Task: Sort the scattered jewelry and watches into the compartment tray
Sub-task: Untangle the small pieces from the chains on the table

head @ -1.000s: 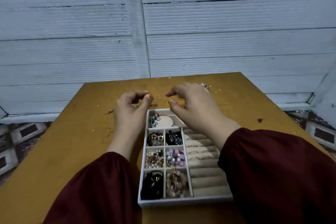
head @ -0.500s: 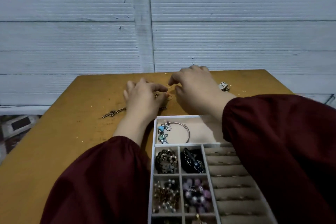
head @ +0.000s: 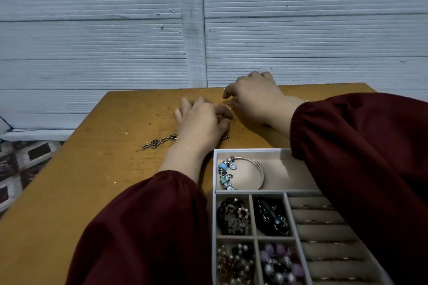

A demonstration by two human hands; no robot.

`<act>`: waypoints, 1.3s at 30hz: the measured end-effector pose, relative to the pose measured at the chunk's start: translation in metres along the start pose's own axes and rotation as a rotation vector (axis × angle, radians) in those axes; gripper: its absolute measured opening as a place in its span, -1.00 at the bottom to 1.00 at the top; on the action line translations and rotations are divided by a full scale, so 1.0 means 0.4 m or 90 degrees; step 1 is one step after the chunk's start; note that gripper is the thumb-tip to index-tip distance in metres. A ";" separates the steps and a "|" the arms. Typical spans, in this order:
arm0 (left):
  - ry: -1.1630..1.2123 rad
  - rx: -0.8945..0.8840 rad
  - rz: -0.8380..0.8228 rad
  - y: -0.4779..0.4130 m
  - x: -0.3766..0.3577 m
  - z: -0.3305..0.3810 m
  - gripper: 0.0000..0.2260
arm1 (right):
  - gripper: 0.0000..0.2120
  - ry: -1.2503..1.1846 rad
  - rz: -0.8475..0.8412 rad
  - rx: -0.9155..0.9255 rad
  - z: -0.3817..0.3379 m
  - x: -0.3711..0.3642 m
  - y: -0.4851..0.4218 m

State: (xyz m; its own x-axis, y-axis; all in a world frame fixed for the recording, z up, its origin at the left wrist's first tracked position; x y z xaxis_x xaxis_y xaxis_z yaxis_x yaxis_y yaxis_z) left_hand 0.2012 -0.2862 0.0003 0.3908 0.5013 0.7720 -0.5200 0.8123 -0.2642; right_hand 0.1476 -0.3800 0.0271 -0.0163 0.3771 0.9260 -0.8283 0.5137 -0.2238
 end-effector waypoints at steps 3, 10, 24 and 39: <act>0.017 0.013 -0.004 0.001 -0.004 -0.006 -0.85 | -0.71 0.019 -0.028 0.018 -0.002 -0.024 -0.001; 0.053 0.039 -0.017 0.000 -0.012 -0.014 -0.84 | -0.73 0.005 -0.067 0.022 -0.003 -0.047 -0.013; 0.082 0.028 0.007 0.001 -0.007 -0.010 -0.88 | -0.87 -0.023 -0.098 -0.004 -0.001 -0.060 -0.037; 0.170 -0.008 0.049 0.002 0.009 -0.013 -0.89 | -0.89 -0.122 -0.127 -0.039 0.021 -0.077 -0.055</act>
State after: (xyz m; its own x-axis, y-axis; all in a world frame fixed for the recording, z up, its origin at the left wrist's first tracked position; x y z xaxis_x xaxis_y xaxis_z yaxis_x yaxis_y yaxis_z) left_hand 0.2061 -0.2821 -0.0001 0.5375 0.6216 0.5698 -0.5478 0.7711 -0.3245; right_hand 0.1615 -0.4094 0.0061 0.0327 0.1147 0.9929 -0.7907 0.6106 -0.0445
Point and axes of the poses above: each hand's wrist, its own y-axis away from the middle knuckle, its own x-axis out of the back of the hand, z = x × y, the point moved 8 cm from there along -y, towards the middle knuckle, and after that the axes turned 13 degrees about y, right-handed, at the moved point
